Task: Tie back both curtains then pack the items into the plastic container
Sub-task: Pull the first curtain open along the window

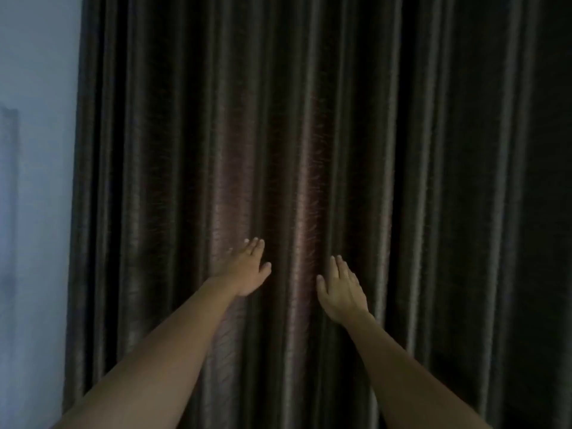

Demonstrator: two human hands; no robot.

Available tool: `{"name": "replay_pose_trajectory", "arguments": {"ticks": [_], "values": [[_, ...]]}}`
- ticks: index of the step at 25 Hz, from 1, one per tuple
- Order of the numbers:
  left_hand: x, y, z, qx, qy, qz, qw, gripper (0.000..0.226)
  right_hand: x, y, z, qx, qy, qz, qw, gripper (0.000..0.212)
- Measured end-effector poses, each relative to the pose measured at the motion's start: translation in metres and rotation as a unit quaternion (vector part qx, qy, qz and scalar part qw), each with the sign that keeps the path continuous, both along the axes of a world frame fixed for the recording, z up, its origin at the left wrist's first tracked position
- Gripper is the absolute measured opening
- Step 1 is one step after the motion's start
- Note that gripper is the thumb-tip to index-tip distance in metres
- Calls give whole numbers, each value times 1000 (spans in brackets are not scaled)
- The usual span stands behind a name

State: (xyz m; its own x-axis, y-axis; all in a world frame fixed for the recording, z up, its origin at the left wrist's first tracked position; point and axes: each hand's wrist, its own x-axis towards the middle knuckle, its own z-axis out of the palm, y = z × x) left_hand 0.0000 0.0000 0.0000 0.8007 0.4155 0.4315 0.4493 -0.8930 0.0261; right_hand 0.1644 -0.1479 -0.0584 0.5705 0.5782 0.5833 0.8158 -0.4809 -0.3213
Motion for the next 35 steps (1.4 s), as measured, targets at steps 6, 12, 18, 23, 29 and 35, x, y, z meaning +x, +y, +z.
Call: {"name": "replay_pose_trajectory", "arguments": {"ticks": [6, 12, 18, 23, 29, 35], "values": [[70, 0, 19, 57, -57, -85, 993, 62, 47, 4, -11, 104, -6, -61, 993, 65], [166, -6, 67, 104, -92, -198, 970, 63, 96, -8, 0, 160, -41, -126, 978, 71], [246, -44, 101, 274, -98, -303, 907, 64, 139, -15, 16, 206, 60, -82, 973, 91], [284, -66, 133, 422, -63, -301, 853, 57, 167, -10, 17, 178, 141, 31, 973, 108], [290, -38, 169, 499, -49, -74, 862, 51, 182, 41, 29, 187, 100, 175, 961, 97], [248, 34, 182, 511, -65, 42, 856, 34, 150, 124, 36, 184, 81, 240, 950, 113]]}}
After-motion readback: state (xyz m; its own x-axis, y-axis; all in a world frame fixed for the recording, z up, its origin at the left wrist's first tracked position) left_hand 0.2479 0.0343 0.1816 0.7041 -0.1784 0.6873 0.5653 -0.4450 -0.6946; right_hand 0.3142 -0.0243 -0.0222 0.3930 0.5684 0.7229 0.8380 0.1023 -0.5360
